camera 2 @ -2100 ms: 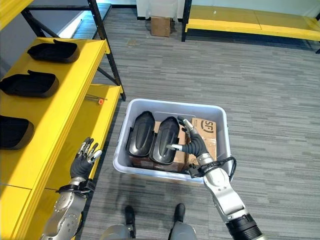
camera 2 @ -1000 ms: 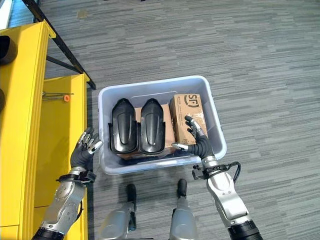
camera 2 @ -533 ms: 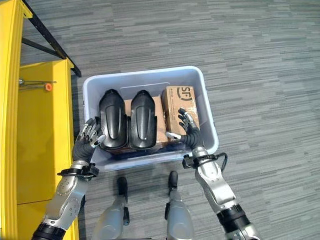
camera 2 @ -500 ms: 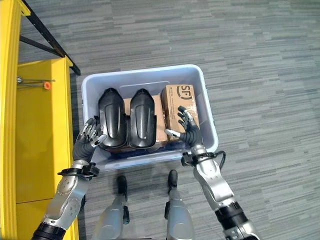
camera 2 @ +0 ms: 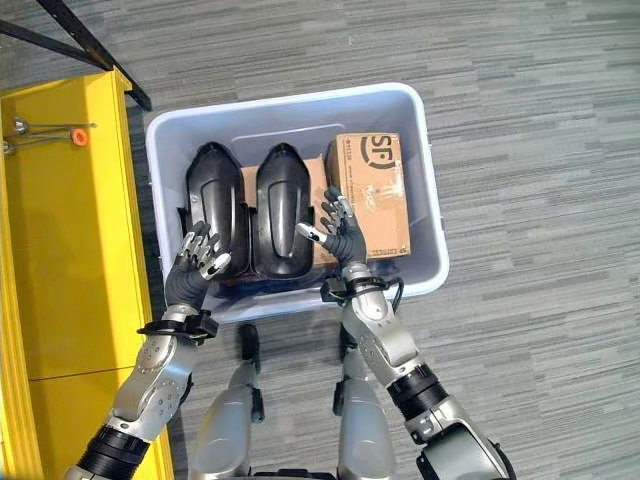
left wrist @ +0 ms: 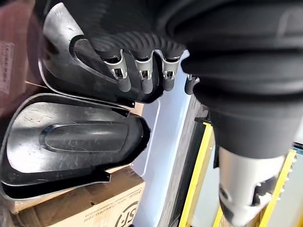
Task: Move parts from the plastic box to the shelf.
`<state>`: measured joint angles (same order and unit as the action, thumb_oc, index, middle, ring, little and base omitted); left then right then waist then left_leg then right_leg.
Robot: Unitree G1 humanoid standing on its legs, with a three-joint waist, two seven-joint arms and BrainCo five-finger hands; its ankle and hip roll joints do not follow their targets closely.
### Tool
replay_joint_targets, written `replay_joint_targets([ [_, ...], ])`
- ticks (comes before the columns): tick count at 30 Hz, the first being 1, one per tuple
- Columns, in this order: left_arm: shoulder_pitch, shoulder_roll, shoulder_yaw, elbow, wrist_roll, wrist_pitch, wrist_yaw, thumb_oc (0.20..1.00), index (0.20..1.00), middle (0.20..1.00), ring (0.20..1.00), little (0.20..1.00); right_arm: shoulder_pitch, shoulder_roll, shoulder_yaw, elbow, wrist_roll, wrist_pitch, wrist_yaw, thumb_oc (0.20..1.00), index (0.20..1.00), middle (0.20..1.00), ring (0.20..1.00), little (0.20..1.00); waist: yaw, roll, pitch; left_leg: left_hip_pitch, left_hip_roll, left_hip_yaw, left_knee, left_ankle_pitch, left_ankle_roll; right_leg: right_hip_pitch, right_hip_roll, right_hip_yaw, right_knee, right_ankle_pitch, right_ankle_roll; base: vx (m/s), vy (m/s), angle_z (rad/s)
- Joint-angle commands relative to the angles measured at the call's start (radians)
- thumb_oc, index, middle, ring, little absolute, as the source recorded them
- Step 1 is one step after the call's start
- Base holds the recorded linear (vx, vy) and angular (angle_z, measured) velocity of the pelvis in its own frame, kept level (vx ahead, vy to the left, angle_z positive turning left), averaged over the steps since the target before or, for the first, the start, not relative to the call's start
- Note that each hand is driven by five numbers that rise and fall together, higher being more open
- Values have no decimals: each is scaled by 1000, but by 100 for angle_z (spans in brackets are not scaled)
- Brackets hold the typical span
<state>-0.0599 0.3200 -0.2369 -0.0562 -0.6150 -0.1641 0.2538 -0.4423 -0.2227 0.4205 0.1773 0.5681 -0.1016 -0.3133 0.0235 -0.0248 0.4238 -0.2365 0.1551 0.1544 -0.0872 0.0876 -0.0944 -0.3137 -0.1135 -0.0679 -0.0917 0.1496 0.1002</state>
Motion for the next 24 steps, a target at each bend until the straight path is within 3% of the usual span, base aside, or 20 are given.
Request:
replay_joint_targets([
  [1, 0, 27, -16, -90, 2, -62, 29, 1000, 1000, 1000, 1000, 1000, -58, 53, -9, -1, 15, -48, -24, 1000, 1000, 1000, 1000, 1000, 20, -16, -16, -48, 36, -36, 32, 16, -10, -4, -110, -84, 4, -12, 69, 0, 0, 0],
  [24, -58, 24, -49, -91, 6, -96, 63, 1000, 1000, 1000, 1000, 1000, -184, 36, -76, 162, -156, -38, -144, 1000, 1000, 1000, 1000, 1000, 27, 3, 39, -104, 25, -31, 4, 40, -14, -75, -112, -83, 4, 10, 74, -8, 3, 3],
])
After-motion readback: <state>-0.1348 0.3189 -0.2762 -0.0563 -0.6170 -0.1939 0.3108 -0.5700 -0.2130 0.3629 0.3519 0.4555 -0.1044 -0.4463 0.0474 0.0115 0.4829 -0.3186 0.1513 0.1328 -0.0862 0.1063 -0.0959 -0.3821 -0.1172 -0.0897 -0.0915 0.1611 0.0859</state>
